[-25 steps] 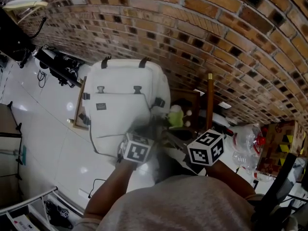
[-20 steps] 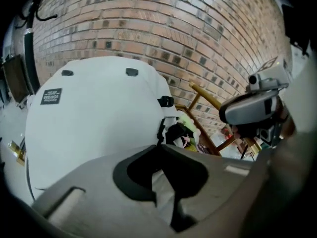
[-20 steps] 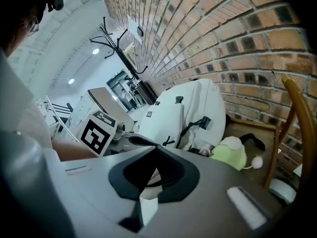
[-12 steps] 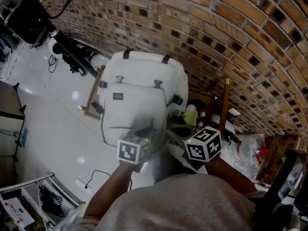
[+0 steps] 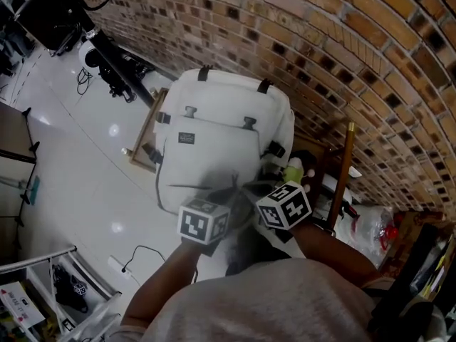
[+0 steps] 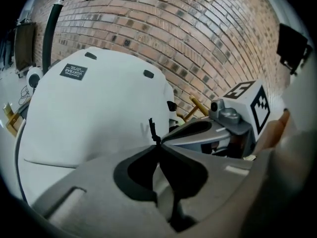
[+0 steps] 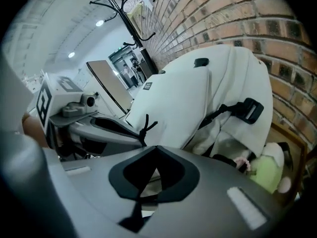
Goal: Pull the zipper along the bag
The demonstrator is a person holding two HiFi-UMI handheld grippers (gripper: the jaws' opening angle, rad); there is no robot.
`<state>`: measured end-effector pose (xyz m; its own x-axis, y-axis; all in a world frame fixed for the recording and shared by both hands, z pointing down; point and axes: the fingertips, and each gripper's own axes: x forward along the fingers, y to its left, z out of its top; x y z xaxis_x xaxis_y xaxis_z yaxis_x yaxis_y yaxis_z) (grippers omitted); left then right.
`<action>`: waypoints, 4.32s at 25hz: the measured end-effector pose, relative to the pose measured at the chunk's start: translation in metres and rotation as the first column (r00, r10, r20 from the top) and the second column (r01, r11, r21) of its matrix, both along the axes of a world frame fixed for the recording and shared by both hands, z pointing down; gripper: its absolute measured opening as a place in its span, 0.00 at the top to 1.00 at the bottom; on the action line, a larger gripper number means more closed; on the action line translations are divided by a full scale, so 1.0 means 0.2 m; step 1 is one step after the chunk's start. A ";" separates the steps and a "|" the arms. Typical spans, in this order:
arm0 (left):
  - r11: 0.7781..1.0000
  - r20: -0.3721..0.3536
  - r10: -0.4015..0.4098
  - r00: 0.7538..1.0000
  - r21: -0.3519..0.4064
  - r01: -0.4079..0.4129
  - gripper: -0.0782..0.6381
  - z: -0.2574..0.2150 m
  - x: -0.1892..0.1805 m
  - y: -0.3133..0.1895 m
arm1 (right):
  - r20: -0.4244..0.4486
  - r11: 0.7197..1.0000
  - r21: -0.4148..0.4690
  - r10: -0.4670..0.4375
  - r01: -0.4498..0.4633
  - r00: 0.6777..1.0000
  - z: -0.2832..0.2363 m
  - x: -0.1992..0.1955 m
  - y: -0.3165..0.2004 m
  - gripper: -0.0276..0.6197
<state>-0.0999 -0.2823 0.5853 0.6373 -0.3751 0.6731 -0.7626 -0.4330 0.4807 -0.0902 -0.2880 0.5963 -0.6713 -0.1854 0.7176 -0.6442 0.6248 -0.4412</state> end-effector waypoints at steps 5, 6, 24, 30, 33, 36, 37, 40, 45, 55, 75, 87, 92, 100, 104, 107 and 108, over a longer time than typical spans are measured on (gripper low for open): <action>1.000 0.024 0.004 1.000 -0.015 -0.004 0.87 0.04 -0.01 0.00 | -0.069 1.000 -0.006 0.002 -0.002 0.998 0.09 -0.01 -0.03 0.95; 1.000 0.029 0.005 1.000 -0.013 -0.004 0.87 0.04 -0.02 -0.01 | -0.072 1.000 -0.011 0.009 -0.010 0.997 0.10 -0.01 -0.04 0.96; 0.992 0.029 -0.117 0.993 -0.037 0.118 0.87 0.04 -0.31 -0.04 | -0.103 0.997 -0.003 0.071 -0.071 0.992 0.16 0.02 -0.07 0.95; 0.987 0.042 -0.154 0.987 -0.028 0.155 0.87 0.04 -0.42 -0.03 | -0.111 0.997 -0.008 0.076 -0.077 0.991 0.16 0.02 -0.08 0.95; 0.980 0.049 -0.194 0.980 -0.022 0.196 0.87 0.03 -0.51 -0.03 | -0.116 0.996 -0.011 0.081 -0.083 0.990 0.17 0.03 -0.08 0.95; 0.972 0.072 -0.232 0.970 -0.006 0.233 0.87 0.03 -0.61 -0.03 | -0.122 0.996 -0.009 0.087 -0.088 0.989 0.17 0.03 -0.09 0.95; 0.970 0.082 -0.243 0.966 0.000 0.244 0.87 0.02 -0.64 -0.03 | -0.123 0.996 -0.009 0.087 -0.089 0.988 0.17 0.03 -0.09 0.95; 0.960 0.092 -0.279 0.956 0.007 0.280 0.87 0.02 -0.73 -0.01 | -0.128 0.996 -0.008 0.092 -0.093 0.988 0.18 0.03 -0.08 0.95; 0.949 0.092 -0.315 0.945 0.014 0.315 0.87 0.01 -0.80 -0.01 | -0.138 0.996 -0.003 0.091 -0.092 0.986 0.18 0.04 -0.09 0.95; 0.929 0.107 -0.371 0.923 0.021 0.371 0.87 0.01 -0.91 -0.01 | -0.153 0.996 -0.007 0.083 -0.085 0.985 0.18 0.04 -0.09 0.95; 0.915 0.119 -0.404 0.907 0.046 0.402 0.82 0.01 -1.03 -0.01 | -0.188 0.996 0.020 0.086 -0.084 0.978 0.16 0.04 -0.09 0.95; 0.916 -0.026 -0.373 0.928 0.147 0.372 0.67 -0.33 -0.88 0.27 | -0.093 0.985 0.156 0.086 -0.071 0.992 -0.26 -0.01 0.15 0.89; 0.951 -0.113 -0.221 0.969 0.195 0.240 0.89 -0.53 -0.58 0.52 | 0.009 0.987 0.156 0.034 -0.035 0.999 -0.46 -0.08 0.50 0.95; 0.954 -0.124 -0.112 0.986 0.264 0.141 0.89 -0.68 -0.38 0.87 | 0.098 0.986 0.164 -0.044 0.027 0.994 -0.62 -0.10 0.89 0.95; 0.954 -0.103 -0.107 0.989 0.270 0.132 0.89 -0.72 -0.31 1.03 | 0.133 0.984 0.172 -0.066 0.043 0.989 -0.70 -0.05 1.07 0.95; 0.953 -0.104 -0.101 0.989 0.274 0.126 0.89 -0.71 -0.22 1.21 | 0.143 0.983 0.178 -0.072 0.046 0.987 -0.72 0.02 1.28 0.95; 0.954 -0.106 -0.095 0.990 0.276 0.121 0.89 -0.70 -0.16 1.28 | 0.147 0.983 0.181 -0.070 0.042 0.987 -0.72 0.07 1.36 0.95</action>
<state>-0.1328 -0.0257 0.4459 0.6357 -0.6106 0.4722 -0.7713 -0.4777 0.4207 -0.0768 -0.0153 0.4530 -0.7829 -0.2590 0.5656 -0.5398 0.7348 -0.4107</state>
